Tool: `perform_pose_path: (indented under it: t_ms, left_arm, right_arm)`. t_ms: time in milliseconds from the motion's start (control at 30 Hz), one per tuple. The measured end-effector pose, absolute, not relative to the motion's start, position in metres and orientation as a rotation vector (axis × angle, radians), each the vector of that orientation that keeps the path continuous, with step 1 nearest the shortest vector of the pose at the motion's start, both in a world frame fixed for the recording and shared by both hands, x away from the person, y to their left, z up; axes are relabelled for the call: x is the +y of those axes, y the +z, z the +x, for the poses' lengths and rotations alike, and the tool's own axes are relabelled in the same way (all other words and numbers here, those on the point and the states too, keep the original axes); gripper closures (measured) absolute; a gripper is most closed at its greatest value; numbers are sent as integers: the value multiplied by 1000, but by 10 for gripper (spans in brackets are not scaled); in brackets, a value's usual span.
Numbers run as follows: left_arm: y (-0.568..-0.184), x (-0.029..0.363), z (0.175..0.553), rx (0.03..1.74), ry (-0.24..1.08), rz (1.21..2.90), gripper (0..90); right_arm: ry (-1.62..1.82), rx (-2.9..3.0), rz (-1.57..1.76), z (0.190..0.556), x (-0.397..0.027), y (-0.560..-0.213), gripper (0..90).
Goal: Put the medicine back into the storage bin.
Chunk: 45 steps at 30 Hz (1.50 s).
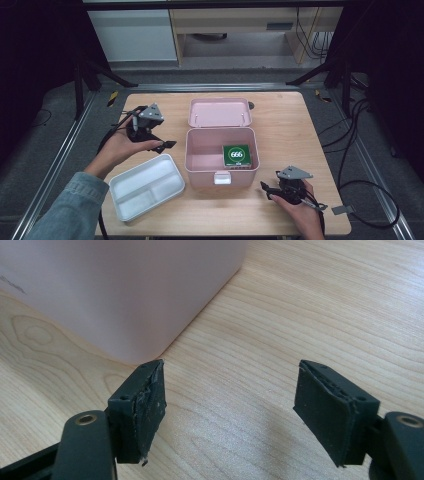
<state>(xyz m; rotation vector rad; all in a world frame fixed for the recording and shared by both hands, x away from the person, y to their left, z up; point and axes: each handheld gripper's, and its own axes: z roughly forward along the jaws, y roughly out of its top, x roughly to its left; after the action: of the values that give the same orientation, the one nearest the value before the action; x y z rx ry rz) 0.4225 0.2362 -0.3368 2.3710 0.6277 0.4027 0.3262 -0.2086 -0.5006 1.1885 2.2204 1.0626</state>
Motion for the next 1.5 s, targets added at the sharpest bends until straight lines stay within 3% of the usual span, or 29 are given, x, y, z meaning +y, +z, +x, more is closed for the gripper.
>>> perform_pose_path:
  t_ms: [333,867,1500]
  left_arm:
    - [-358,281,401,730,421,2391,148]
    - [-403,306,362,784,380,2458,222]
    - [-445,309,343,771,236,2604,521]
  right_arm:
    - [1056,2224,1186,325,-207,-501,315]
    - [1050,2247,1162,325,-206,-502,374]
    - [1045,2261,1136,325,-203,-502,439]
